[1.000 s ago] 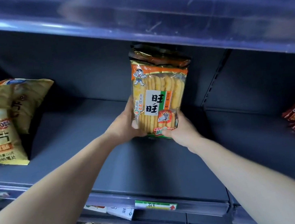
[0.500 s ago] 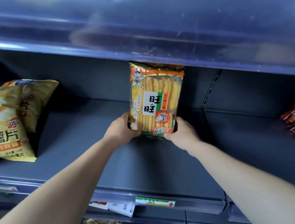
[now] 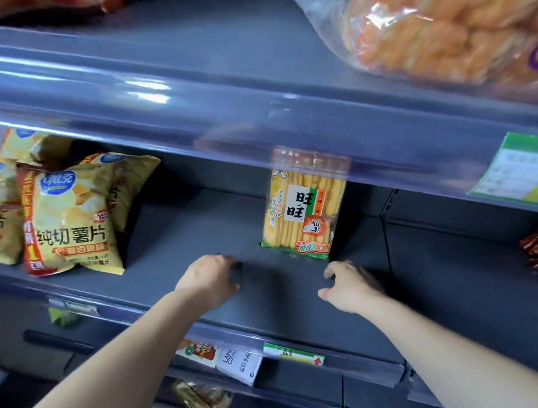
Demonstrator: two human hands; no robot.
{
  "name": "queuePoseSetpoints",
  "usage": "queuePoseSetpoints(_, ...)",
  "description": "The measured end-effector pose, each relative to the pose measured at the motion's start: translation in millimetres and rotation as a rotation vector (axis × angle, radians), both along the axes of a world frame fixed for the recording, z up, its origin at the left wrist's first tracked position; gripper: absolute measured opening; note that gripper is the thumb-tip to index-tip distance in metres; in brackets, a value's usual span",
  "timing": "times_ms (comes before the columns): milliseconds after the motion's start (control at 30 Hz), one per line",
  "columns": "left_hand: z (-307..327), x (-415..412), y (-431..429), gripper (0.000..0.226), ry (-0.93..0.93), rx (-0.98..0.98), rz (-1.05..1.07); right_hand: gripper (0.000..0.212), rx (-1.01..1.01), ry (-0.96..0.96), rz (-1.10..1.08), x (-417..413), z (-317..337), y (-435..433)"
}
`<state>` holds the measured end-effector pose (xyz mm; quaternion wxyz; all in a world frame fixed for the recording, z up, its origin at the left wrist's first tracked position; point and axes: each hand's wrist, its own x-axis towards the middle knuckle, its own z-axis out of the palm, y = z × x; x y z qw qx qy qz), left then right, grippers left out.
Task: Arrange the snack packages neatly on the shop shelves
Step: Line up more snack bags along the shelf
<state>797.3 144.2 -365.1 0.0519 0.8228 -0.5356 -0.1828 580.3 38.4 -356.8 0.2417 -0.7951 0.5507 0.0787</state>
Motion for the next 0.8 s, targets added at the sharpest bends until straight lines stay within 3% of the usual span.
queuePoseSetpoints(300,39.9,44.6,72.2,0.037,-0.311,0.057,0.045,0.042,-0.045,0.037,0.263,55.4,28.7,39.4)
queuePoseSetpoints(700,78.4,168.3,134.7,0.03,-0.406,0.038,0.17,0.04,-0.018,-0.076,0.32,194.9,63.5,77.7)
queuePoseSetpoints(800,77.9,205.9,135.2,0.039,-0.361,-0.02,0.188,0.042,0.041,-0.126,0.301,233.1,66.3,86.2)
